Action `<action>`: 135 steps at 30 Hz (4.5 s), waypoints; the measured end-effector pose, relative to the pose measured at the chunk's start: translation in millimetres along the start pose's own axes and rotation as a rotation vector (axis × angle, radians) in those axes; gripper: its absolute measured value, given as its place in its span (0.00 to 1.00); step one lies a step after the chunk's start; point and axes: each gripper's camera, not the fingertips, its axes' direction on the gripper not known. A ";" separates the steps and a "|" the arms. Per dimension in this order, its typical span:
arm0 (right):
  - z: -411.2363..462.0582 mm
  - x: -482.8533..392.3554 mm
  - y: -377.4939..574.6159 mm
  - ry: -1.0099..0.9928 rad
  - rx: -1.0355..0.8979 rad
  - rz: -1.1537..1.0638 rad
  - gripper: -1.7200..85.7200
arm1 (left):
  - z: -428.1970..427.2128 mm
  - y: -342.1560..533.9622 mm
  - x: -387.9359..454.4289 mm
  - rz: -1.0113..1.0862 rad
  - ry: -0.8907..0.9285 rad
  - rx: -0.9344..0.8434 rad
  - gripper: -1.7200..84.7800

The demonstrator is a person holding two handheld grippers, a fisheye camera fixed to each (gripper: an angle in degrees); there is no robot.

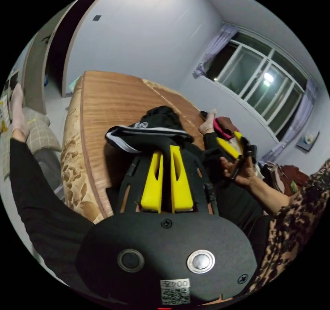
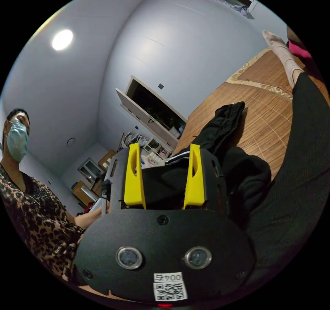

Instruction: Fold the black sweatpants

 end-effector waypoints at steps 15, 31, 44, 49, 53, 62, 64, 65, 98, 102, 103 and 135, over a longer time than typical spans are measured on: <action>-44.7 91.2 -20.7 -0.075 0.049 0.123 0.21 | 103.7 -12.8 164.2 0.446 0.535 -0.547 0.10; -25.0 145.0 -36.7 0.296 -0.024 0.176 0.23 | 225.3 -202.4 -77.8 -0.023 -0.029 -0.323 0.23; -7.0 201.0 -54.4 0.304 -0.089 0.210 0.21 | 330.0 -300.4 -95.4 -0.078 -0.073 -0.323 0.05; -6.6 212.2 -57.6 0.284 -0.102 0.208 0.21 | 203.9 -312.9 -50.6 -0.008 0.007 -0.224 0.05; 1.5 220.5 -61.3 0.262 -0.155 0.209 0.20 | 129.7 -263.5 -52.4 -0.004 -0.141 -0.447 0.05; 27.4 239.3 -69.2 0.279 -0.281 0.228 0.21 | 88.3 -246.8 -84.8 -0.052 -0.240 -0.266 0.11; 32.3 243.4 -71.1 0.280 -0.301 0.236 0.21 | 108.2 -274.2 -94.1 -0.015 -0.237 -0.257 0.13; 36.7 246.6 -72.7 0.264 -0.316 0.240 0.21 | 124.5 -293.1 -103.1 -0.003 -0.227 -0.260 0.14; 164.8 265.3 -70.9 0.136 -0.479 0.320 0.11 | 306.2 -454.8 -67.0 -0.080 -0.027 -0.304 0.06; 178.2 244.0 -61.8 0.191 -0.480 0.306 0.08 | 241.7 -435.5 39.2 0.081 -0.067 -0.188 0.05; 180.0 240.4 -60.2 0.196 -0.480 0.301 0.08 | 230.5 -430.8 55.3 0.102 -0.071 -0.171 0.05; 50.4 -425.7 -189.2 0.468 0.427 -0.852 0.02 | -319.7 -399.8 657.3 0.620 -0.172 0.821 0.04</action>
